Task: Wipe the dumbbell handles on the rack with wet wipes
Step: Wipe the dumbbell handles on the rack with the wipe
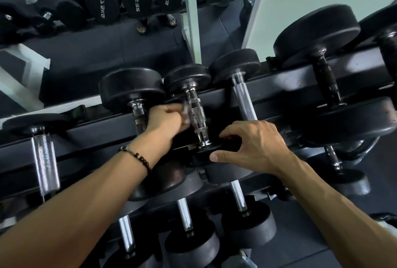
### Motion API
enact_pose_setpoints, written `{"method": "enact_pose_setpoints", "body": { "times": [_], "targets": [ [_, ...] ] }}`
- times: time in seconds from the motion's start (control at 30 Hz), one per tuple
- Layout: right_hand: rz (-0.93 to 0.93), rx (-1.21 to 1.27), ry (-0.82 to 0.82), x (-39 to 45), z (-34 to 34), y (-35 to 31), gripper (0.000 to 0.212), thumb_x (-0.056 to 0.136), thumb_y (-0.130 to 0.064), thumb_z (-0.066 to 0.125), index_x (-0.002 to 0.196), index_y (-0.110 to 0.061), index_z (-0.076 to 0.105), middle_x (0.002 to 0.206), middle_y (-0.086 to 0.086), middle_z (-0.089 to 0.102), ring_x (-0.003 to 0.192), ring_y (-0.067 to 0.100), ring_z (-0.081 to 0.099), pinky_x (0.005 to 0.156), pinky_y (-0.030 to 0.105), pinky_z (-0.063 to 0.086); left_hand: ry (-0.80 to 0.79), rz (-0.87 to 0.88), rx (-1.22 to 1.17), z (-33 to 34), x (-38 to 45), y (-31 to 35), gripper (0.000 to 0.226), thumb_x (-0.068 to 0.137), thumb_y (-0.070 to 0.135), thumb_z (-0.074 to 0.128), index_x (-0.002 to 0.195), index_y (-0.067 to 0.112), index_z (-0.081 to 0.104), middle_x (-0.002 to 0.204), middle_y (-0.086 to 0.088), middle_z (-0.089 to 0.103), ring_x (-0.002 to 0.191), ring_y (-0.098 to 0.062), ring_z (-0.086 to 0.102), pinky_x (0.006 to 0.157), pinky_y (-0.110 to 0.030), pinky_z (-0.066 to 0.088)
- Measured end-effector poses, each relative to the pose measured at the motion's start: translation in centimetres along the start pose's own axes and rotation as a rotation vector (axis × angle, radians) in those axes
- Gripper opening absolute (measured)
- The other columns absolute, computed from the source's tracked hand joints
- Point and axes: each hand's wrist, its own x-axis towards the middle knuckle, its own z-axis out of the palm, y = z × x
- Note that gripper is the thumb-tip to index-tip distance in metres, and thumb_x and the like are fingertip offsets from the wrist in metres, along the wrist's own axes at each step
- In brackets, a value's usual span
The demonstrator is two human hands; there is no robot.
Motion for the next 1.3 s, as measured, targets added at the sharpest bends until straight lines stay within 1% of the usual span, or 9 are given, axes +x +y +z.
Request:
{"method": "enact_pose_setpoints", "body": {
  "times": [0.13,0.27,0.43,0.6,0.7,0.83,0.97,1.17,1.3],
  "targets": [
    [0.008,-0.003,-0.010,0.0,-0.1,0.0,0.087,0.055,-0.095,0.037,0.115,-0.038,0.067,0.104,-0.019,0.069,0.099,0.005,0.063,0.090,0.032,0.047,0.185,0.118,-0.161,1.0,-0.3,1.1,0.031,0.087,-0.001,0.069,0.065,0.021,0.071,0.061,0.013,0.070,0.067,-0.007,0.067,0.080,-0.032,0.059],
    [0.005,-0.018,-0.015,0.0,-0.1,0.0,0.084,0.058,-0.093,0.041,0.117,-0.039,0.066,0.108,-0.019,0.068,0.103,0.006,0.062,0.093,0.033,0.045,0.031,0.184,0.040,-0.1,-2.9,-0.5,0.047,0.085,-0.007,0.067,0.054,0.030,0.069,0.060,0.017,0.069,0.078,-0.012,0.068,0.079,-0.030,0.058],
    [0.022,-0.005,-0.017,0.0,-0.1,0.0,0.085,0.057,-0.094,0.039,0.115,-0.039,0.066,0.107,-0.019,0.068,0.102,0.007,0.063,0.093,0.034,0.046,0.208,0.169,-0.063,1.0,0.3,1.3,0.041,0.081,0.001,0.074,0.054,0.031,0.073,0.064,0.011,0.070,0.079,-0.019,0.070,0.081,-0.036,0.060],
    [0.028,-0.011,-0.007,0.0,-0.1,-0.2,0.083,0.056,-0.094,0.042,0.115,-0.040,0.066,0.106,-0.020,0.068,0.102,0.006,0.062,0.091,0.031,0.045,-0.063,-0.036,-0.050,0.0,-1.5,0.2,0.034,0.085,-0.019,0.056,0.072,0.011,0.062,0.075,-0.004,0.065,0.074,-0.017,0.065,0.060,-0.023,0.059],
    [0.034,0.002,-0.005,0.0,0.0,-0.1,0.088,0.053,-0.096,0.038,0.114,-0.039,0.067,0.105,-0.020,0.068,0.101,0.006,0.063,0.093,0.034,0.046,0.011,-0.056,-0.202,0.3,1.6,1.7,0.037,0.087,-0.019,0.048,0.079,0.013,0.064,0.079,-0.003,0.064,0.074,-0.015,0.062,0.053,-0.021,0.057],
    [0.032,0.003,0.009,0.0,0.0,-0.1,0.091,0.050,-0.096,0.035,0.113,-0.039,0.067,0.105,-0.020,0.069,0.101,0.006,0.063,0.093,0.032,0.046,-0.192,-0.169,-0.154,1.1,1.1,0.0,0.051,0.087,-0.021,0.032,0.102,0.011,0.069,0.106,-0.006,0.069,0.096,-0.020,0.064,0.080,-0.030,0.054],
    [0.037,0.011,0.005,0.0,0.1,0.0,0.090,0.050,-0.097,0.036,0.114,-0.040,0.067,0.106,-0.021,0.068,0.103,0.005,0.062,0.093,0.032,0.045,-0.409,-0.227,0.108,-1.1,0.9,0.0,0.051,0.086,-0.024,0.033,0.103,0.009,0.069,0.098,0.000,0.071,0.081,-0.008,0.067,0.065,-0.020,0.057],
    [0.015,0.001,0.009,0.1,0.2,0.2,0.080,0.058,-0.093,0.046,0.114,-0.039,0.067,0.106,-0.021,0.068,0.101,0.005,0.062,0.092,0.031,0.044,-0.191,-0.109,-0.031,-0.4,1.8,0.7,0.039,0.087,-0.021,0.042,0.098,0.005,0.069,0.088,-0.006,0.068,0.078,-0.014,0.064,0.069,-0.025,0.058],
    [-0.009,-0.018,0.010,0.0,0.1,0.3,0.081,0.059,-0.093,0.042,0.113,-0.039,0.067,0.104,-0.018,0.068,0.099,0.008,0.063,0.091,0.034,0.046,-0.466,-0.182,0.332,-2.1,0.2,-1.8,0.045,0.084,-0.024,0.037,0.119,-0.010,0.063,0.111,-0.023,0.067,0.093,-0.024,0.064,0.079,-0.025,0.053]
  ]
}}
